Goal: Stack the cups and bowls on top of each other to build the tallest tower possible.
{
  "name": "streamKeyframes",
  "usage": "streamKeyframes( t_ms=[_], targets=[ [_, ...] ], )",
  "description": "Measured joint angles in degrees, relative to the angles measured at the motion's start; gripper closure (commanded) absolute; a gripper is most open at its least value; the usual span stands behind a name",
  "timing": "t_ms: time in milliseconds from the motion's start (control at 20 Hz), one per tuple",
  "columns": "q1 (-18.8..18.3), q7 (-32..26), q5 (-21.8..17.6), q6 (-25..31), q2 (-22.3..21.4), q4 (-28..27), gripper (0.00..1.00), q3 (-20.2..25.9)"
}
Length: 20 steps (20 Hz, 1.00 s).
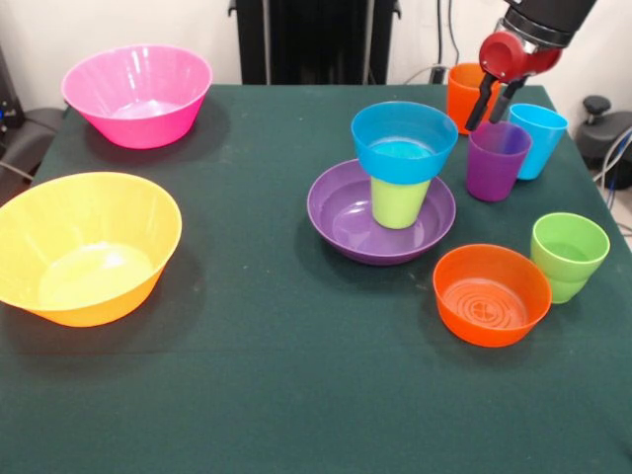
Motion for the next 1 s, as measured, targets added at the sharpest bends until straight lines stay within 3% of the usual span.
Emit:
streamKeyframes(
  t_ms=[1000],
  targets=[
    [0.04, 0.00, 1.13, 3.43, 4.58, -0.02, 0.00, -2.35]
  ],
)
